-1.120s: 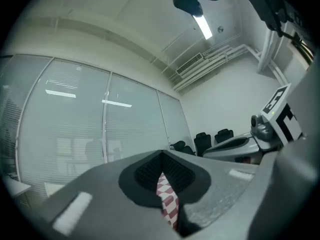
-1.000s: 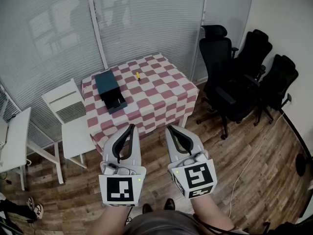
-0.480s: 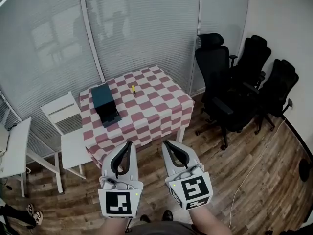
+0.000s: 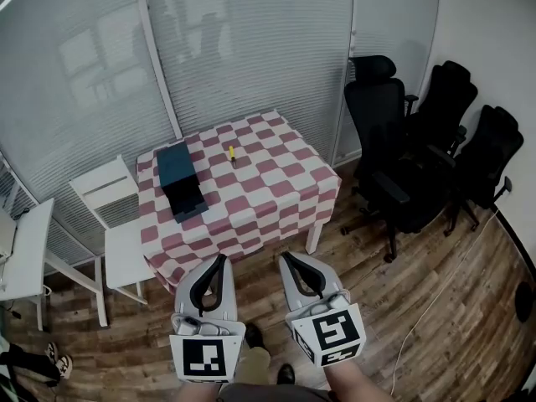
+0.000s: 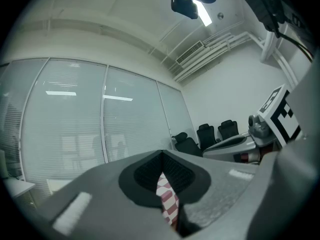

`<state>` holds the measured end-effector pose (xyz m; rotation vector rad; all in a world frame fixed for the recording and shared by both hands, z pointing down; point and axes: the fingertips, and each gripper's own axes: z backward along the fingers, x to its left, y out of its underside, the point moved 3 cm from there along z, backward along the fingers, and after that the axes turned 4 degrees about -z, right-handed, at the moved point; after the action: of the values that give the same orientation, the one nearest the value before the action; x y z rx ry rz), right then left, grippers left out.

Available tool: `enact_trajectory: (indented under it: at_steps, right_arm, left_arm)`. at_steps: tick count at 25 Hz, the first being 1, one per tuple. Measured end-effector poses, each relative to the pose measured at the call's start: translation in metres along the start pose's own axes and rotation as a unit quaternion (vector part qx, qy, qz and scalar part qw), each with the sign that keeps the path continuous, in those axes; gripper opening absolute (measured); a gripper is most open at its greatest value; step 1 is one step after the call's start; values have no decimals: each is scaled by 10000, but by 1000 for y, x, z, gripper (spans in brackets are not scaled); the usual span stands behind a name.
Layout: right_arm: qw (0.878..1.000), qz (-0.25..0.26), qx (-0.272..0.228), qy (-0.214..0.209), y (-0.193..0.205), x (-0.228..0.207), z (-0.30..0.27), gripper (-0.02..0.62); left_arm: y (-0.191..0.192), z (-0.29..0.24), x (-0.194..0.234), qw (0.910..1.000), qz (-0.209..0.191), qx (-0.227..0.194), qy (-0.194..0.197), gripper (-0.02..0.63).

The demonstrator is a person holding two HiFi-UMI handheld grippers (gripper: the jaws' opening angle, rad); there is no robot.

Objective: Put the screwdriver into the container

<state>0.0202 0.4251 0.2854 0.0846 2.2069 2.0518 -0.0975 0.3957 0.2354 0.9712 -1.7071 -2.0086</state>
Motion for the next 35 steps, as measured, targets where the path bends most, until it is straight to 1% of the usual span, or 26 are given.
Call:
enact_trajectory:
  at_steps: [5,10,15,18,21,25,30,35]
  right_arm:
    - [9999,-41,77,-81,9,-15,-38,25]
    - [9998,-49,122,-117,-1,-26,-105,25]
    - [9999,30,117,-90,-15,-35,-172,25]
    - [9999,68,86,-51,-22,-37,-203,25]
    - [9999,134,53,12,-29,-41,-223,25]
    - [9997,215,111,28,-34,-47,-241,25]
    - [9996,233,160,55,-30,-58,-259,25]
    - [9997,142,203,64,-23,-81,-279,25]
  left_arm:
    - [18,-32,15,10000,7,60,-39,0]
    - [29,-84,54,10000,3,17,-48,0]
    - [37,-133,93,9999,-25,-110,49,0]
    - [41,-156,111,9998,-54,-169,106,0]
    - [45,-174,126,9996,-88,-242,143,0]
    - [47,-193,137,9994,-27,-316,142,0]
    - [60,-213,144,9996,131,-206,137,0]
    - [71,-239,143,9999,17,-71,137,0]
